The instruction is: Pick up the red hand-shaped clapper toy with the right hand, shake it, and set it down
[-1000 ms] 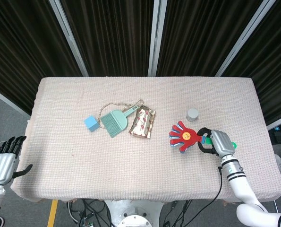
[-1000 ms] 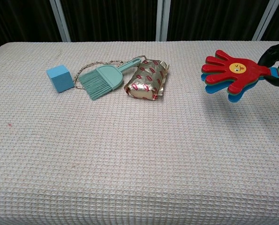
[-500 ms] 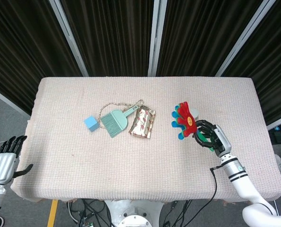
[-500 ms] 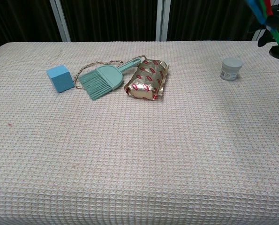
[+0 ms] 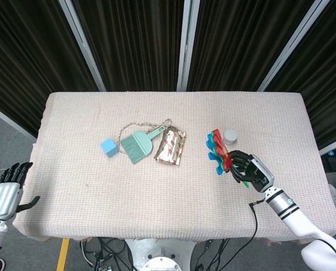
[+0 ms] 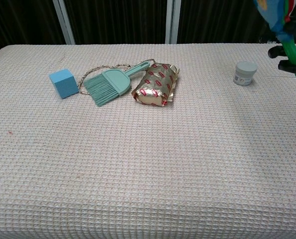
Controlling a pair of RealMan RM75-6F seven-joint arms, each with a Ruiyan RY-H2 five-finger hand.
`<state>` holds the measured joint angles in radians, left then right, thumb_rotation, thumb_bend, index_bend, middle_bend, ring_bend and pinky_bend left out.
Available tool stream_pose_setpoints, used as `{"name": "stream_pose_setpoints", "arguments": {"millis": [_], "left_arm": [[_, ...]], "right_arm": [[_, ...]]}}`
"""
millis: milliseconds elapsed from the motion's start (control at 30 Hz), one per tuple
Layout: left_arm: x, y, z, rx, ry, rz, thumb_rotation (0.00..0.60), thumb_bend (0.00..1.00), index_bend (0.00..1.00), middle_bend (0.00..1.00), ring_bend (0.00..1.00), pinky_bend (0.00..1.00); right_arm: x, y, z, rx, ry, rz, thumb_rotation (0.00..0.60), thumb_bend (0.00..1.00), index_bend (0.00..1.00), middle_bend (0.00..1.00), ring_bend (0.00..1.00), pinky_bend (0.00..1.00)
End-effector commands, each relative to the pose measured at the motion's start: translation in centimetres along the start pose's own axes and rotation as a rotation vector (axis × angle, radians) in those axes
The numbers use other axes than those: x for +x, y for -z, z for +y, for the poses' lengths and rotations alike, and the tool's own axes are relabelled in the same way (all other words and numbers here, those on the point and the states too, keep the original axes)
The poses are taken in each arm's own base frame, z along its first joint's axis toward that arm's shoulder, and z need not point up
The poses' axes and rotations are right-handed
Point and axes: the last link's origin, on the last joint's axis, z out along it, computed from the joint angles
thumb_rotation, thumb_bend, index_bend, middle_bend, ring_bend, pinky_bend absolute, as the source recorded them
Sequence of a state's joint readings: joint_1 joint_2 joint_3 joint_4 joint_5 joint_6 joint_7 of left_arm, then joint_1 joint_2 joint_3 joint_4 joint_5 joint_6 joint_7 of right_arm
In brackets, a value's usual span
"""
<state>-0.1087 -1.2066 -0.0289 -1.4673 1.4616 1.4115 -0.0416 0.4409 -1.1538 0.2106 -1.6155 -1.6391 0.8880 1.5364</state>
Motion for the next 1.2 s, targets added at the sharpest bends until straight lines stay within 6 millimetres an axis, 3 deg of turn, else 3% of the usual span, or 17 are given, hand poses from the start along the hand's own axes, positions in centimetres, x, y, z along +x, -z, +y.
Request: {"name": "stream_pose_setpoints", "arguments": {"millis": [33,267,567,933,1100,1200], "left_arm": [[0.0,0.0,0.0,0.001,0.000,0.000,0.600,0.20,0.06,0.08,0.05,0.13],[0.0,0.1,-0.1,0.000,0.005,-0.004,0.600,0.20,0.06,0.08,0.05,0.13],[-0.2,0.1,-0.2,0.001,0.006,-0.007,0.600,0.20,0.06,0.08,0.05,0.13],[0.0,0.1,-0.2,0.009,0.007,-0.009,0.600,0.20,0.06,0.08,0.05,0.13],[0.1,0.0,-0.2,0.008,0.007,-0.008,0.600,0.20,0.06,0.08,0.05,0.13],[0.0,0.1,-0.1,0.007,0.007,-0.008,0.600,0.20,0.06,0.08,0.05,0.13]], "right_arm": [[0.0,-0.6,2.0,-0.247,0.762,-0.036,0.600,0.63,1.00,0.47,0.51,0.81],[-0.2,-1.5,1.3,-0.290,0.853,0.019,0.600,0.63,1.00,0.52,0.56,0.81],[-1.0,-1.7,0.2,-0.252,0.771,0.083,0.600,0.64,1.00,0.55,0.56,0.81],[-0.3,-0.4,-2.1,0.037,0.316,0.158,0.600,0.64,1.00,0.62,0.60,0.81],[0.5,0.6,-2.9,0.173,-0.031,0.100,0.600,0.64,1.00,0.62,0.60,0.81],[1.7,0.8,-2.9,0.190,-0.130,0.060,0.600,0.64,1.00,0.62,0.60,0.81]]}}
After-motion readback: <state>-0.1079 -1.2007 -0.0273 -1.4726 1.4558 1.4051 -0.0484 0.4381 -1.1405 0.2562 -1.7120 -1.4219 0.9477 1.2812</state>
